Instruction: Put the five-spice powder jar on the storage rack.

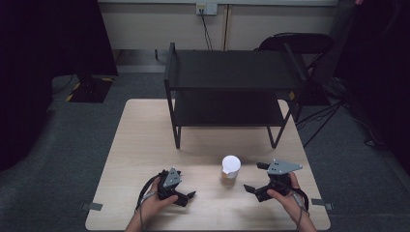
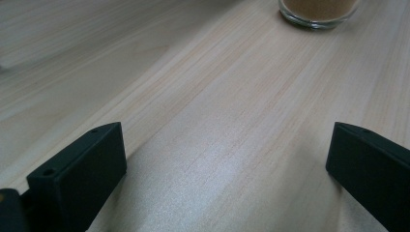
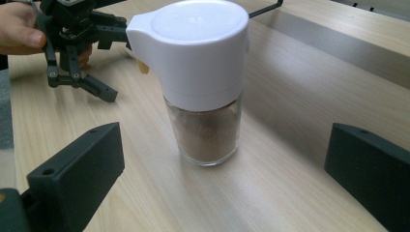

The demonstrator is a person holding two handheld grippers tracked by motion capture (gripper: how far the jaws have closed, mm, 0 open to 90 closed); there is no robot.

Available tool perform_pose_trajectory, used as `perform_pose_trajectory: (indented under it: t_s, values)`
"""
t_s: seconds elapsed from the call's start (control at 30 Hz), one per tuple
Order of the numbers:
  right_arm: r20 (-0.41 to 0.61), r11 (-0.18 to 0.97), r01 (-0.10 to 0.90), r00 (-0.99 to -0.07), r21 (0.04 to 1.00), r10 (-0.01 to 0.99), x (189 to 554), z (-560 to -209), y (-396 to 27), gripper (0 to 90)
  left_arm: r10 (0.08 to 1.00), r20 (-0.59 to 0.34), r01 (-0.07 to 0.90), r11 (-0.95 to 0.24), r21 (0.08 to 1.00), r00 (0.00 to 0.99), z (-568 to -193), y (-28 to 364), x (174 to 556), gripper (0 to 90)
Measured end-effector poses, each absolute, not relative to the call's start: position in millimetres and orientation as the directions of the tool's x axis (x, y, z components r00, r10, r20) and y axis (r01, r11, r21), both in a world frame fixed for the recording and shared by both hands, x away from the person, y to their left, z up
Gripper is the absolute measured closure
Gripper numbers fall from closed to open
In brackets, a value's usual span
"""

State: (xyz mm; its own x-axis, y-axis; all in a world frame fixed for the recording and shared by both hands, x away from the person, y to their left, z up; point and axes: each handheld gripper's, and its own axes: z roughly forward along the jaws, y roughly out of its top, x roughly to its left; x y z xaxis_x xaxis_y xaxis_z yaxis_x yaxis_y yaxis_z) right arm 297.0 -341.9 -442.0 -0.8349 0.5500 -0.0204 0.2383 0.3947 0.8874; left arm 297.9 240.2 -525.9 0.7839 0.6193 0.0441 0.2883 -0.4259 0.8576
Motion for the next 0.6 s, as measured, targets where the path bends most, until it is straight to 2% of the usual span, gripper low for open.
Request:
perform_pose_trajectory:
  t_s: [0.6]
  values:
    - [-0.015, 0.407, 0.24, -0.847, 0.881, 0.531, 304.0, -447.2, -328.1, 0.0, 0.619, 0.045, 0.288, -0.426, 0.858, 0.784, -525.9, 240.1, 297.8, 0.0]
